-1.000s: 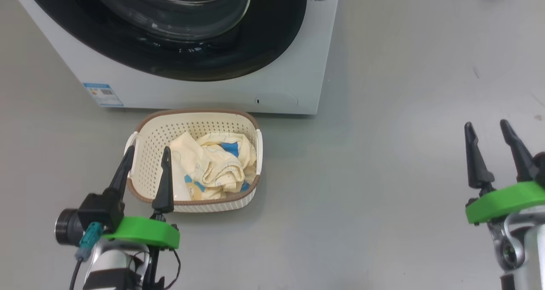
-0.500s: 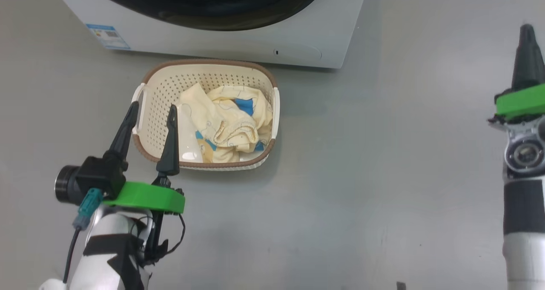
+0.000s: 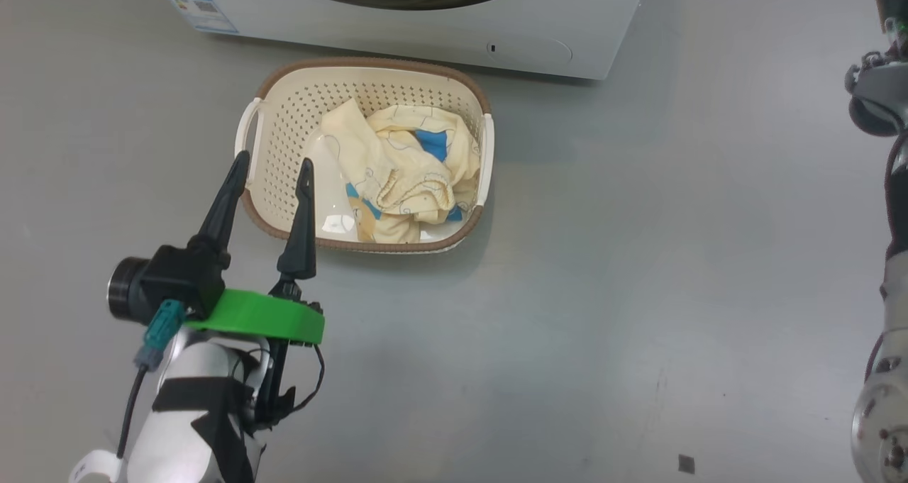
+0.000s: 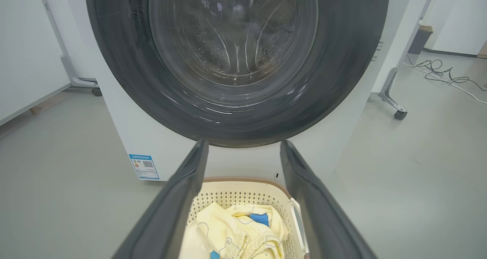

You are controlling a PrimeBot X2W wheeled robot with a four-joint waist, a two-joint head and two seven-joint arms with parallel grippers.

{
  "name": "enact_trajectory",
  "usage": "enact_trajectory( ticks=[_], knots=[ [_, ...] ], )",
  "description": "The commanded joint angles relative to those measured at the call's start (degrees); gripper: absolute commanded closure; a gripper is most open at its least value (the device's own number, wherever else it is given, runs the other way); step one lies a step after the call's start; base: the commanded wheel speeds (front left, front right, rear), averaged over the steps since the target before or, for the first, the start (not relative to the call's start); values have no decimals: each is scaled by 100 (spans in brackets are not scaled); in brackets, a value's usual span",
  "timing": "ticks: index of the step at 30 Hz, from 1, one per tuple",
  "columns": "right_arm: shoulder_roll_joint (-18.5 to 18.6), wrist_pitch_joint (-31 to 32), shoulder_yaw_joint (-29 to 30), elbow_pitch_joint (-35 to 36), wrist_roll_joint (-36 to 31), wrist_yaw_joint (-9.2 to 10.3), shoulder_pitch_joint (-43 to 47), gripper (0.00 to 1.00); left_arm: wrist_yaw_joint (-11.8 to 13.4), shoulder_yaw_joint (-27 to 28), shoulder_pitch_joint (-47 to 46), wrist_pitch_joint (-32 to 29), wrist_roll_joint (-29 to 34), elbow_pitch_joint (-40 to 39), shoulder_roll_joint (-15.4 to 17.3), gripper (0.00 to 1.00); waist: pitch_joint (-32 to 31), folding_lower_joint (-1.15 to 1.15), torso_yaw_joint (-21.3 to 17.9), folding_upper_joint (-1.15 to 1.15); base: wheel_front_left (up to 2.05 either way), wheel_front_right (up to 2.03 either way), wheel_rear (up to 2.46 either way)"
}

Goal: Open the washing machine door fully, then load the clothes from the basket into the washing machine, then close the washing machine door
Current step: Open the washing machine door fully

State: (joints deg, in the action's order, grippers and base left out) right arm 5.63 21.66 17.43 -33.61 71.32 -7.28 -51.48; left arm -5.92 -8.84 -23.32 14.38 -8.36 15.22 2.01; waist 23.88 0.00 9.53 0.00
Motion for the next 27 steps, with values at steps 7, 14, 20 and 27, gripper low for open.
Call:
enact_trajectory(
  ticks=[7,14,20,27],
  knots=[
    [148,896,-104,-672,225,-21,-1212,100,78,-36,-300,62,-102,-205,88,0,231,0,203,0,0,0,0],
    [211,1239,-205,-1335,19,-21,-2071,100,137,-183,-352,62,-278,-185,87,0,399,0,449,0,0,0,0],
    [241,1237,-256,-1693,-196,-21,-2523,100,173,-300,-398,62,-361,-191,87,0,492,0,654,0,0,0,0],
    [214,1261,-362,-2018,-446,-21,-2977,100,251,-442,-462,62,-489,-223,87,0,577,0,927,0,0,0,0]
  ],
)
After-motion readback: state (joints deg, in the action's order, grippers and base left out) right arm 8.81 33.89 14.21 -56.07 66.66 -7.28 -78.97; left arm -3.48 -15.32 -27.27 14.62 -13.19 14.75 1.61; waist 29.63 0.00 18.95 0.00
